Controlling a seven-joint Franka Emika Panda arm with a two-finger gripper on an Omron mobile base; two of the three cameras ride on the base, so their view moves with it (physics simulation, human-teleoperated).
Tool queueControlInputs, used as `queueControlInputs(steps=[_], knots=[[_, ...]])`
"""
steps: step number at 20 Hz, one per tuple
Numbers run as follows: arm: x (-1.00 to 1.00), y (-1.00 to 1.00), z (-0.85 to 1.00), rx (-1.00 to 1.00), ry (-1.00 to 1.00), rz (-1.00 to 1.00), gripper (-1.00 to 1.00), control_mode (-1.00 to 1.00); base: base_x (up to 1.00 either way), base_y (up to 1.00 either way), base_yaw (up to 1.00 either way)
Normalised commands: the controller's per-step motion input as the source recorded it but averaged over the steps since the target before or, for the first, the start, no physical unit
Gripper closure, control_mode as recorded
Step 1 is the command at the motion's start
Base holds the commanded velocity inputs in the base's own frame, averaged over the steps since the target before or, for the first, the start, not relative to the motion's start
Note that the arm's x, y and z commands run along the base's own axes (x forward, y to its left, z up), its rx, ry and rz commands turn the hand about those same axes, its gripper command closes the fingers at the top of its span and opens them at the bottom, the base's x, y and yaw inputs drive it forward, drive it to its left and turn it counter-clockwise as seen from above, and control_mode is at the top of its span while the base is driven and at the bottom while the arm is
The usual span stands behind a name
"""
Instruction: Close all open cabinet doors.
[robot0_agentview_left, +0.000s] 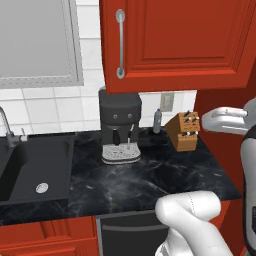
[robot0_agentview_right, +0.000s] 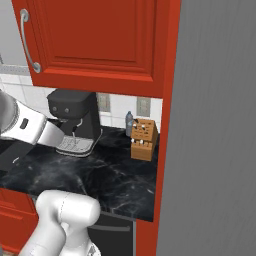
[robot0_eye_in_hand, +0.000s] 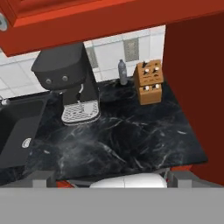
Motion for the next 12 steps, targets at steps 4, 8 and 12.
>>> queueControlInputs(steps=[4,8,12], knots=[[-0.29,-0.01,-0.13,0.00,0.20,0.08,-1.00,-1.00,0.00,0.00,0.00],[-0.31,0.00,-0.16,-0.01,0.18,0.07,-1.00,-1.00,0.00,0.00,0.00],[-0.15,0.00,0.00,-0.01,0.15,0.08,-1.00,-1.00,0.00,0.00,0.00]])
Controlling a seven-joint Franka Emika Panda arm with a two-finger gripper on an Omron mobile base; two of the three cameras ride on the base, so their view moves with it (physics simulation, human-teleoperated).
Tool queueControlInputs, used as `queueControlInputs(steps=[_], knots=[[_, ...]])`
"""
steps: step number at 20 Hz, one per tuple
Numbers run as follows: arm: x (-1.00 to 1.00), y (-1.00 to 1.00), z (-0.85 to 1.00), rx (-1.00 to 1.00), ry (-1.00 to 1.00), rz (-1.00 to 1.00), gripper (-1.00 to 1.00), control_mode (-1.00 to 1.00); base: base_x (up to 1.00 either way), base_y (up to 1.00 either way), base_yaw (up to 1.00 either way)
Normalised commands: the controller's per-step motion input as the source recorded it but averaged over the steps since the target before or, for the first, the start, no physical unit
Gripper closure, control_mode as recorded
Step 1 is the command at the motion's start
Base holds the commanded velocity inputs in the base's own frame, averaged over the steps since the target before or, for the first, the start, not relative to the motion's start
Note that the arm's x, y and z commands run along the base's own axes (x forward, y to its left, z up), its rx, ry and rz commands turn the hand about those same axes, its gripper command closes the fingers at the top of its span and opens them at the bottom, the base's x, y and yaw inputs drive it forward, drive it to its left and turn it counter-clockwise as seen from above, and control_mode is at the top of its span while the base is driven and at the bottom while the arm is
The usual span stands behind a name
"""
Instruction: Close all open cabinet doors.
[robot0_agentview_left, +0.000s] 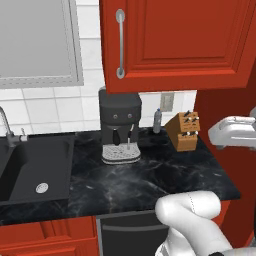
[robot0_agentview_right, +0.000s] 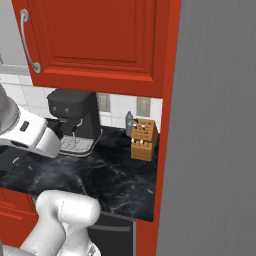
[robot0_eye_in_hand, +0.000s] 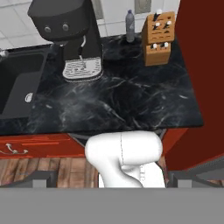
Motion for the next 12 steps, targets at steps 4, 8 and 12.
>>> queueControlInputs(steps=[4,8,12], knots=[[-0.16,0.00,-0.02,-0.03,0.12,0.10,-1.00,-1.00,0.00,0.00,0.00],[-0.03,0.00,-0.08,-0.07,0.03,0.04,-1.00,-1.00,0.00,0.00,0.00],[-0.04,0.00,-0.18,-0.09,0.00,0.01,-1.00,-1.00,0.00,0.00,0.00]])
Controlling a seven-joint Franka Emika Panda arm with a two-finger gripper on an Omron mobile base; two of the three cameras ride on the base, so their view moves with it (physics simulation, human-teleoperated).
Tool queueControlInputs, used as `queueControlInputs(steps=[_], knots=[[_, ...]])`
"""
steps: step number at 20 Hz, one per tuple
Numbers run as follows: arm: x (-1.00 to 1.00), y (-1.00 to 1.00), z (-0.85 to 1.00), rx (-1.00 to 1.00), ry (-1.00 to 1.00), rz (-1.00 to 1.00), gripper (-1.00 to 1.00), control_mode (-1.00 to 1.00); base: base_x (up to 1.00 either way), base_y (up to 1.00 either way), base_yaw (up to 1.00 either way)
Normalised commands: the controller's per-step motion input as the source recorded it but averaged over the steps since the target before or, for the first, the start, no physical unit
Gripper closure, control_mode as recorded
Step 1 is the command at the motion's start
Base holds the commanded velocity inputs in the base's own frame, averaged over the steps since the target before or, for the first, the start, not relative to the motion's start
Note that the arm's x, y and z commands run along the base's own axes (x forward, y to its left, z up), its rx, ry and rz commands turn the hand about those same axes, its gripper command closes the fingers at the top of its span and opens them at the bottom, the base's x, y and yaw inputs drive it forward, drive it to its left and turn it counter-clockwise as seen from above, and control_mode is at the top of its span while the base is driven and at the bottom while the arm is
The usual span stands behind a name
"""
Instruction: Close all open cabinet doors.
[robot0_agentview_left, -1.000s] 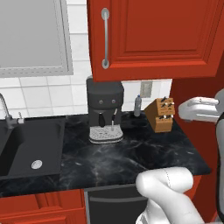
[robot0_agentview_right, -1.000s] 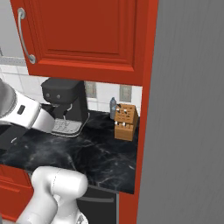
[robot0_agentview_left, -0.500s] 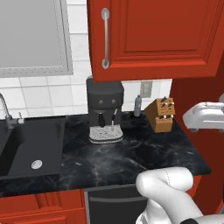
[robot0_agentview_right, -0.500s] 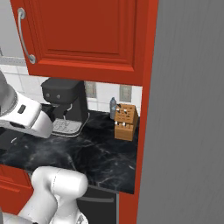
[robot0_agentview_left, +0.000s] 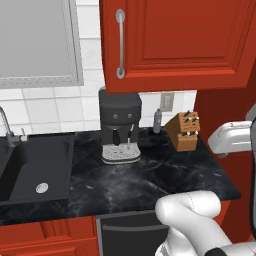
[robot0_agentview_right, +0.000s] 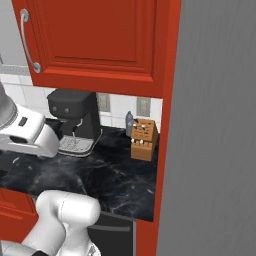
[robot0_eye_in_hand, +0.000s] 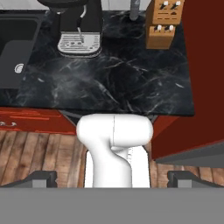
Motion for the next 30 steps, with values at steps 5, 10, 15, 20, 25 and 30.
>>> queueControlInputs(steps=[5,10,15,20,25,30], knots=[[-0.08,0.00,-0.08,-0.01,0.00,0.00,-1.00,-1.00,0.00,0.00,0.00],[-0.22,0.00,-0.09,0.00,0.01,0.00,-1.00,-1.00,0.00,0.00,0.00],[-0.11,0.00,-0.07,0.00,0.00,0.00,-1.00,-1.00,0.00,0.00,0.00],[0.00,0.00,0.00,0.00,0.00,0.00,-1.00,1.00,0.00,0.00,0.00],[0.00,0.00,0.00,0.00,0.00,0.00,-1.00,1.00,-0.41,0.00,0.01],[0.00,0.00,0.00,0.00,0.00,0.00,-1.00,1.00,-0.98,0.07,0.33]])
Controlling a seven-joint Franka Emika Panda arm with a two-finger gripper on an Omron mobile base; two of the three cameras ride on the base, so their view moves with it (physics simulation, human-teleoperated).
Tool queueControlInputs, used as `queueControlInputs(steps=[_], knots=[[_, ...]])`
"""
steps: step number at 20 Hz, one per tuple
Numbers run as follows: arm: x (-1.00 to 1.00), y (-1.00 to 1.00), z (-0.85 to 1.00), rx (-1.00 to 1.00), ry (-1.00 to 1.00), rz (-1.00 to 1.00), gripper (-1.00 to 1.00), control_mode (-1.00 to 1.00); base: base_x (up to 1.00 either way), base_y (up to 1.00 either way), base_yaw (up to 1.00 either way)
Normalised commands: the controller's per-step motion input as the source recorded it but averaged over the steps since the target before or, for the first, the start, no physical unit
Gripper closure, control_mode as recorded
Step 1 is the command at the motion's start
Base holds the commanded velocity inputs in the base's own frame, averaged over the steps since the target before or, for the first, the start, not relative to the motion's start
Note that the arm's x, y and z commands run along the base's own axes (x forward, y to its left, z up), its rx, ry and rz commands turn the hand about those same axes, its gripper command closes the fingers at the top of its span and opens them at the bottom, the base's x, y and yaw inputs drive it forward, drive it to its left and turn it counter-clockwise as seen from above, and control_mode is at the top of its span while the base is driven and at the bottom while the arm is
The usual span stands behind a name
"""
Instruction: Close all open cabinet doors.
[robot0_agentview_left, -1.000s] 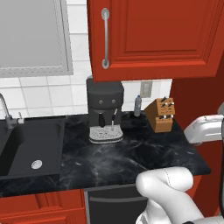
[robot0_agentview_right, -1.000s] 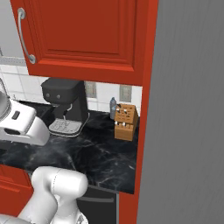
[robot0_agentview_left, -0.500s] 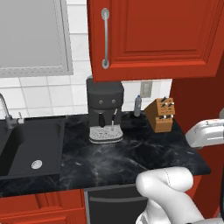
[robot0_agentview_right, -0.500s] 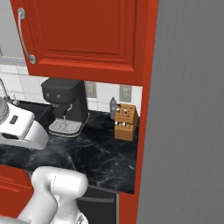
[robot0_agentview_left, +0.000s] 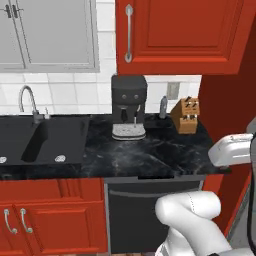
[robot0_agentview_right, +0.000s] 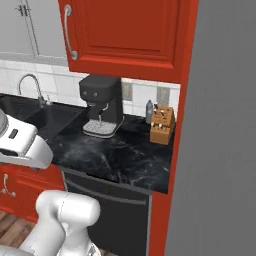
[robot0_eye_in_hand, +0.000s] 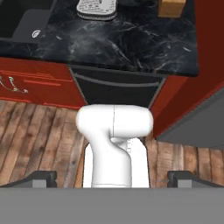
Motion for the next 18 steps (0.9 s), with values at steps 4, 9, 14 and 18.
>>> queueControlInputs(steps=[4,9,14,18], knots=[[0.00,0.00,0.00,0.00,0.00,0.00,-1.00,1.00,-0.64,0.42,0.71],[0.00,0.00,0.00,0.00,0.00,0.00,-1.00,1.00,-0.41,0.53,0.85],[0.00,0.00,0.00,0.00,0.00,0.00,-1.00,1.00,-0.02,0.39,0.86],[0.00,0.00,0.00,0.00,0.00,0.00,-1.00,1.00,0.27,0.21,0.73]])
